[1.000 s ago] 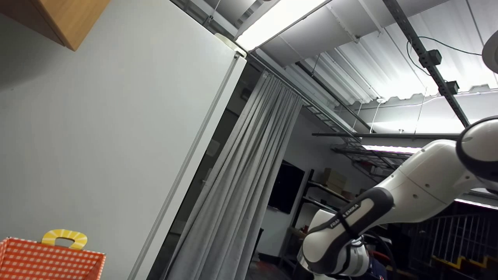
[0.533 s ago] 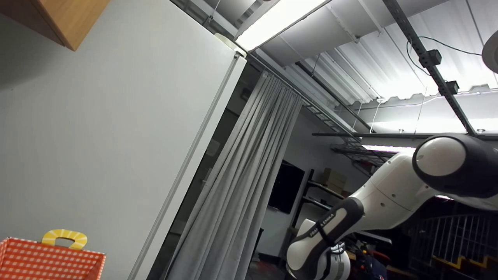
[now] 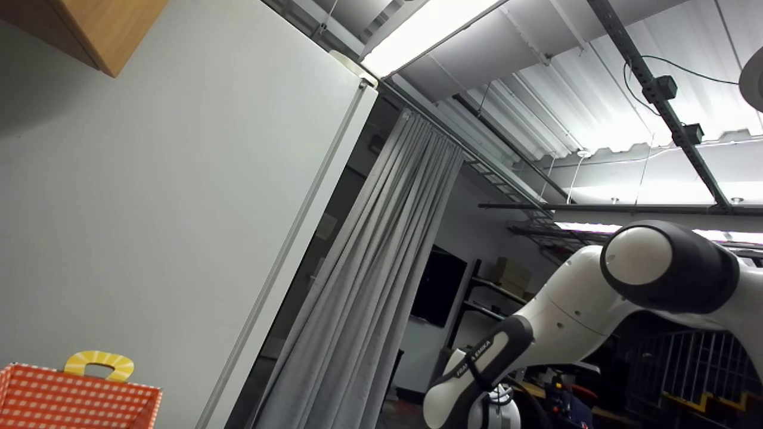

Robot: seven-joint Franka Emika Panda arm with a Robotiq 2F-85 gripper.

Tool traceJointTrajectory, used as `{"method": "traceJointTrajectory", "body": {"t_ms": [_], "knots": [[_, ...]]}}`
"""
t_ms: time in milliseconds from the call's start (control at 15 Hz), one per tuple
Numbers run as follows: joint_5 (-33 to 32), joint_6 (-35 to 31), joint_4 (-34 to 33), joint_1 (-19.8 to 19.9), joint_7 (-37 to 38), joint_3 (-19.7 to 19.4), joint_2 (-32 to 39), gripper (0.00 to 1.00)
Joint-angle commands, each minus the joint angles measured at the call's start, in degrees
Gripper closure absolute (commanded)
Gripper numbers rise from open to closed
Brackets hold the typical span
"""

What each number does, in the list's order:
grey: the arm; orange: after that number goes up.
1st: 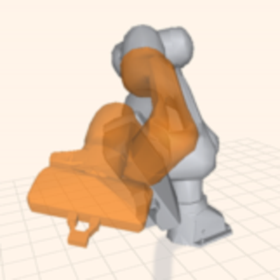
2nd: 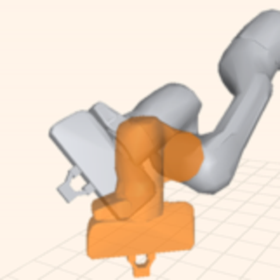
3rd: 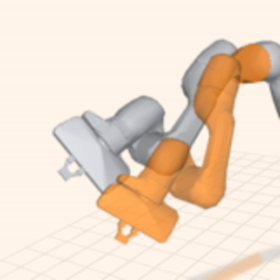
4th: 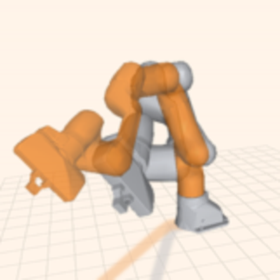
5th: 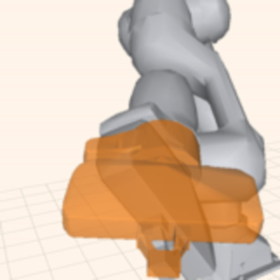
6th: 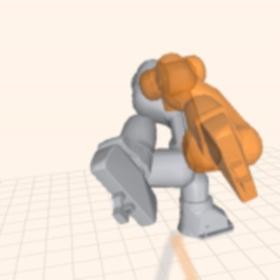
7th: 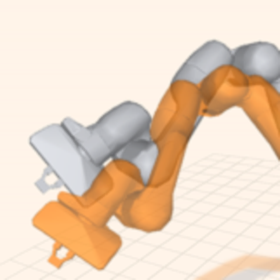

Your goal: Close the drawer

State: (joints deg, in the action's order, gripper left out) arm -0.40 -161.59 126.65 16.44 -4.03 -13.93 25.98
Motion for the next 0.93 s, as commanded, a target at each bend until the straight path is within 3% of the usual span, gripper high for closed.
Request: {"method": "traceJointTrajectory", "body": {"t_ms": [0,867], "knots": [[2.7,-2.8,-1.2,2.2,-0.6,2.7,2.3,1.0],[9.3,-4.8,-1.0,6.0,-1.7,10.8,3.7,1.0]]}}
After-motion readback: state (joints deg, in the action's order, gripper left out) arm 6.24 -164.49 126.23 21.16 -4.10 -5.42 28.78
